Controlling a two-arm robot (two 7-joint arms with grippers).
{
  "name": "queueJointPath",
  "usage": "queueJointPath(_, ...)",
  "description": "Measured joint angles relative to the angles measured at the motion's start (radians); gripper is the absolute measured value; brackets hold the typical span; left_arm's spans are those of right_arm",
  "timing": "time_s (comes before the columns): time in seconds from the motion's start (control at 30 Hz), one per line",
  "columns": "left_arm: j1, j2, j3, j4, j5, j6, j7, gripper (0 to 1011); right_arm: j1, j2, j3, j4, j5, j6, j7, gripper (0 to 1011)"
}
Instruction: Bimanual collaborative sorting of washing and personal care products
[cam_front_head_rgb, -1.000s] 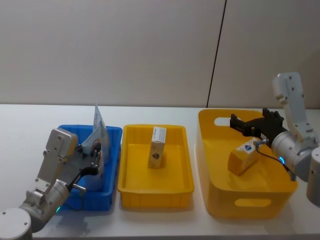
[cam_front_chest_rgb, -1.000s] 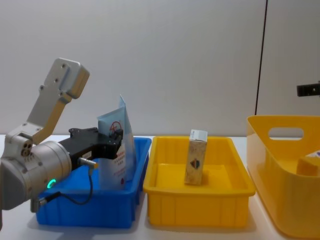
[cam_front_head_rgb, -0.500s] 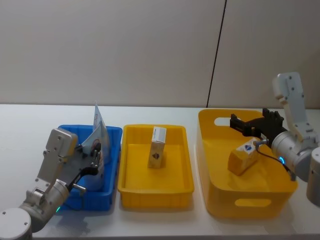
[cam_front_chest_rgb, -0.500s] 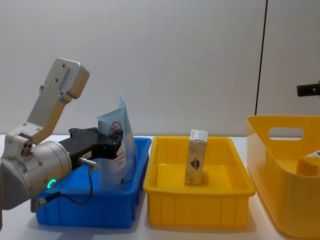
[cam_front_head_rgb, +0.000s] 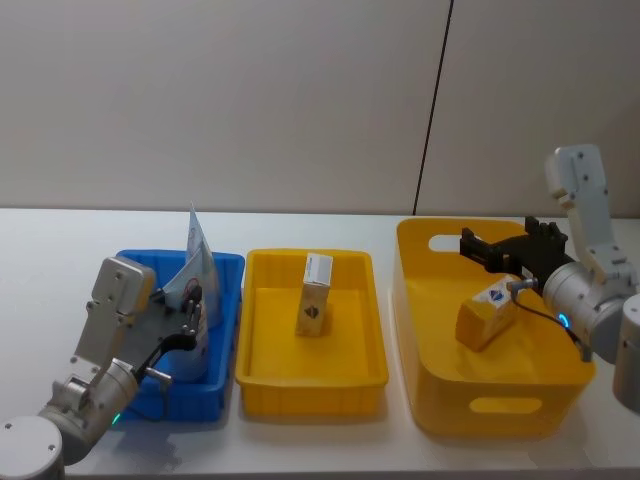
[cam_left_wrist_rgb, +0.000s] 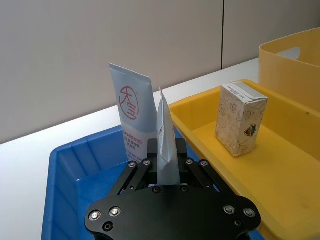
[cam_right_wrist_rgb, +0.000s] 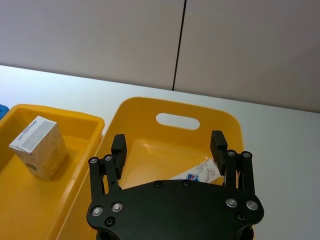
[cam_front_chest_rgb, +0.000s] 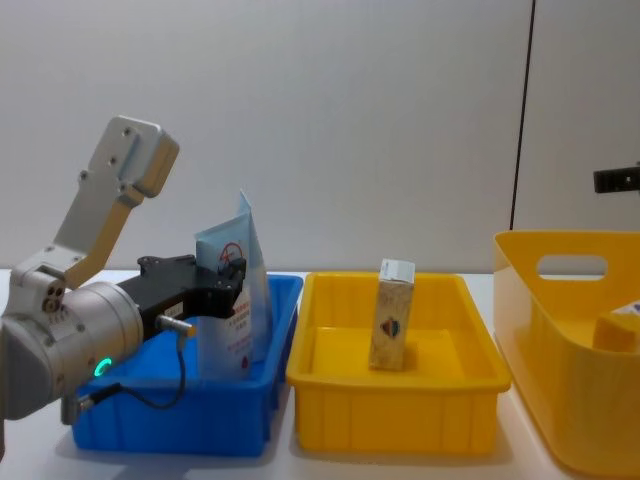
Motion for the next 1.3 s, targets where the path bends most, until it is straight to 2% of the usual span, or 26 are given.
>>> queueJointPath(0.73,0.000,0.000,0.000,0.000,0.000,0.000,-0.001,177,0.000,0.000,0.000,0.000,0.000,0.000,0.000,1004)
queueJointPath(1.03,-0.016,0.001,0.003,0.011,-0.002,-0.002,-0.039,177,0.000,0.000,0.000,0.000,0.000,0.000,0.000,1004)
queueJointPath(1.3,-0.009,0.026,-0.011,-0.019,-0.015,0.026,-0.069,177,0.000,0.000,0.000,0.000,0.000,0.000,0.000,1004)
